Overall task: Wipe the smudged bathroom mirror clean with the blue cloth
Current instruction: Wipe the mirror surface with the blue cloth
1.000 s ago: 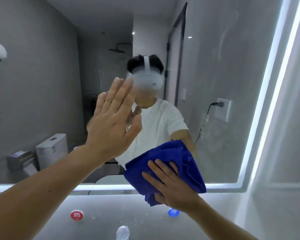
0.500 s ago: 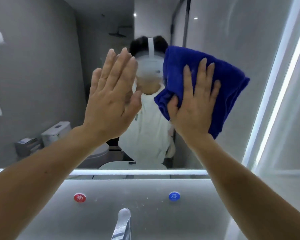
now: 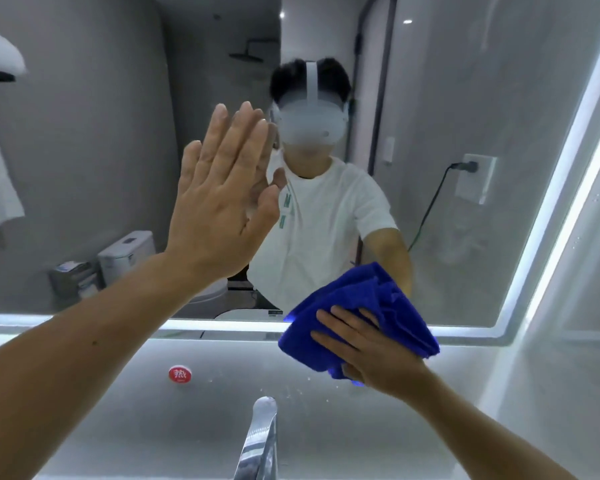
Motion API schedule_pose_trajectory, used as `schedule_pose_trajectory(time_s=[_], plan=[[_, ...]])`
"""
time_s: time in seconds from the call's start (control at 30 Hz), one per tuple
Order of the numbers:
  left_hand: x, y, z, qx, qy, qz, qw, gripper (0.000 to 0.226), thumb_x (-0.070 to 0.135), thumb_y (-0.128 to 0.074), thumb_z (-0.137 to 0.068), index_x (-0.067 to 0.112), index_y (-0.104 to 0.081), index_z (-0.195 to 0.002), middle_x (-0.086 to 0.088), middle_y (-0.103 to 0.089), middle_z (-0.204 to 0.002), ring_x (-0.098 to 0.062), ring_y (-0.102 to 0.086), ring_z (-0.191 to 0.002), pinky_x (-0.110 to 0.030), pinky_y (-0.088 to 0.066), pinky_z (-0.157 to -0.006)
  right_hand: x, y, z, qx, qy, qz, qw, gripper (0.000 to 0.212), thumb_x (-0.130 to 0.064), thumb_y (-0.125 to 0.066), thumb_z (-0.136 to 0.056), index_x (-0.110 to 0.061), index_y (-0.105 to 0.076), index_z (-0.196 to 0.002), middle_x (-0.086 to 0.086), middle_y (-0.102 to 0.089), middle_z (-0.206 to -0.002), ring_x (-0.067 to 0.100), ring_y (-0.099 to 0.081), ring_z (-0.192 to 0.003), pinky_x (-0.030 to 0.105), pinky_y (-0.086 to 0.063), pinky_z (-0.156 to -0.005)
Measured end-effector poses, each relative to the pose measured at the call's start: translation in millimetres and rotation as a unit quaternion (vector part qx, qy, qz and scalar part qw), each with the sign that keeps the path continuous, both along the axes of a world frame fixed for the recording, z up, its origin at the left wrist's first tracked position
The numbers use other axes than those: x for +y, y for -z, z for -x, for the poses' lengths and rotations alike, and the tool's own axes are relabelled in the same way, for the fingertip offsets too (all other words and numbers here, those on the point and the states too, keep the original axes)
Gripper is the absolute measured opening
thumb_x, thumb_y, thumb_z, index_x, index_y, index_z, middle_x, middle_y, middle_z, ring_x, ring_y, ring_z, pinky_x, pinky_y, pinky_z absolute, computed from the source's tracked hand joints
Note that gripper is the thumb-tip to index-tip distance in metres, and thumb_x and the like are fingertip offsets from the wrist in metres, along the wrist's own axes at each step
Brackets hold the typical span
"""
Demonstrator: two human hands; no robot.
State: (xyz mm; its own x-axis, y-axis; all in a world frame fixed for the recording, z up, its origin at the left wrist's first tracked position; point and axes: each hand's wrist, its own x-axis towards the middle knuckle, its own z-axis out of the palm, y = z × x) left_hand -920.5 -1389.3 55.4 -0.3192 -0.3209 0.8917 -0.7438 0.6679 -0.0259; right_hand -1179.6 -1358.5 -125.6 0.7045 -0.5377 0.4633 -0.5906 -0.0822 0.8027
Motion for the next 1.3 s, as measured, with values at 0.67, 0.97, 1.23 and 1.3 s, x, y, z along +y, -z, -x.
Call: schedule_pose_trajectory(time_s=[0.67,0.97,1.23,1.3], plan=[[-15.7,6.4,-0.9,0.015,-0.011,0.006,1.0,0.064,0.042,-0.021,-0.099,0.014,-0.015,-0.156,-0.005,-0.009,-0.164,-0.021,0.0,-0.152,-0.047,-0.007,-0.121,-38.9,-48.4,-75.1,-0.258,-0.067,0.092,0.959,0.06,-0.037,-0.048,-0.089,-0.018,-0.035,-0.144,0.016,-0.027,-0.154,0.038,-0.022,-0.142,0.053,0.0,-0.118],[-11.3,9.9,35.2,-0.032,0.024,0.064,0.997,0.062,0.037,-0.026,-0.099,0.009,-0.022,-0.154,-0.008,-0.015,-0.163,-0.024,-0.005,-0.151,-0.042,-0.001,-0.122,-1.6,-40.2,28.2,-0.097,-0.049,0.031,0.994,0.053,-0.037,-0.05,-0.092,-0.021,-0.04,-0.142,0.009,-0.037,-0.15,0.032,-0.032,-0.137,0.049,-0.012,-0.116],[-8.3,2.9,59.6,-0.031,0.036,0.077,0.996,0.062,0.04,-0.026,-0.1,0.012,-0.019,-0.155,-0.006,-0.011,-0.164,-0.024,-0.002,-0.152,-0.051,-0.006,-0.121,-5.9,-239.5,62.8,-0.418,-0.043,0.286,0.861,0.056,-0.025,-0.05,-0.089,-0.012,-0.046,-0.144,0.017,-0.035,-0.153,0.04,-0.028,-0.143,0.051,-0.016,-0.117],[-7.9,1.1,63.0,-0.028,0.038,0.083,0.995,0.062,0.04,-0.026,-0.1,0.012,-0.019,-0.155,-0.006,-0.012,-0.164,-0.024,-0.002,-0.152,-0.052,-0.006,-0.12,-8.0,-248.9,58.9,-0.44,-0.034,0.3,0.846,0.059,-0.027,-0.047,-0.089,-0.015,-0.042,-0.146,0.016,-0.032,-0.155,0.038,-0.025,-0.145,0.049,-0.014,-0.118]])
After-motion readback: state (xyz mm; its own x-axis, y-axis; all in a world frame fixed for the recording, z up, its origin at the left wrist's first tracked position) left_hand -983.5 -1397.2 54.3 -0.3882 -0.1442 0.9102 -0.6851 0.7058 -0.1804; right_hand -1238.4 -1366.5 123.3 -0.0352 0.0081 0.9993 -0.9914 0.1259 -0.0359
